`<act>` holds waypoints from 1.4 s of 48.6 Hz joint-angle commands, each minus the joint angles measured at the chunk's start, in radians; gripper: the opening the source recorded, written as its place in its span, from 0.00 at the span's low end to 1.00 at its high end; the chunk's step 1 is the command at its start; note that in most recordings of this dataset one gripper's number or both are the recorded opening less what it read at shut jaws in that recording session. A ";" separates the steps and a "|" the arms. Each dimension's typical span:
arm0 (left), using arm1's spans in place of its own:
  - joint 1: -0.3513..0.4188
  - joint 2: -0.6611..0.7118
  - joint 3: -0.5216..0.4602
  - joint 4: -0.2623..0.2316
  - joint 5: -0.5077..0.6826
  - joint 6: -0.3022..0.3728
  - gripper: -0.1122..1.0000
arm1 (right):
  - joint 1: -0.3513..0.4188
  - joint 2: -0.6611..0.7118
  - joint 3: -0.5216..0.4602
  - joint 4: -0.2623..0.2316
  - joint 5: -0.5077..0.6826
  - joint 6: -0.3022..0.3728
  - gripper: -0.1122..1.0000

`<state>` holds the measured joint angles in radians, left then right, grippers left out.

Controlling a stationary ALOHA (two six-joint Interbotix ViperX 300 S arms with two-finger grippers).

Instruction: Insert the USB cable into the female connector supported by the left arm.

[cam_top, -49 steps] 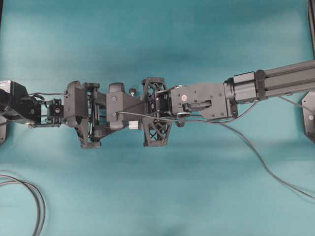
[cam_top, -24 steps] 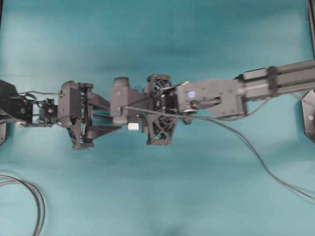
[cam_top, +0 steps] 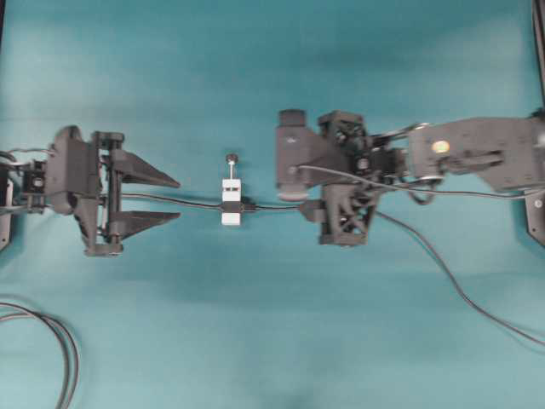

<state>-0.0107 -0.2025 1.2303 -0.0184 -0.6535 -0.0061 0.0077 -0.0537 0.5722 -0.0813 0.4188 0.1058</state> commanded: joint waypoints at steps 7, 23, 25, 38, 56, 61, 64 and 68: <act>-0.003 -0.183 0.026 0.000 0.049 -0.008 0.69 | 0.005 -0.164 0.100 0.009 -0.015 0.041 0.63; -0.003 -0.506 0.138 0.000 0.135 -0.015 0.69 | 0.000 -0.388 0.348 0.008 -0.221 0.080 0.55; -0.003 -0.549 0.150 0.000 0.160 -0.015 0.69 | -0.003 -0.420 0.405 0.008 -0.305 0.075 0.53; -0.003 -0.813 0.189 -0.002 0.396 -0.018 0.69 | -0.006 -0.506 0.666 0.002 -0.790 0.057 0.45; -0.003 -0.908 0.295 -0.002 0.379 -0.014 0.70 | -0.006 -0.512 0.784 0.002 -0.798 0.061 0.45; -0.003 -0.908 0.319 -0.002 0.368 -0.014 0.70 | -0.006 -0.512 0.787 0.002 -0.796 0.060 0.45; -0.005 -0.908 0.333 -0.002 0.373 -0.014 0.70 | -0.006 -0.511 0.787 0.002 -0.795 0.058 0.45; -0.003 -0.908 0.347 -0.002 0.377 -0.014 0.70 | -0.006 -0.511 0.788 0.002 -0.787 0.058 0.45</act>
<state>-0.0123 -1.1167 1.5785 -0.0184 -0.2730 -0.0077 0.0031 -0.5645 1.3698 -0.0782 -0.3697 0.1657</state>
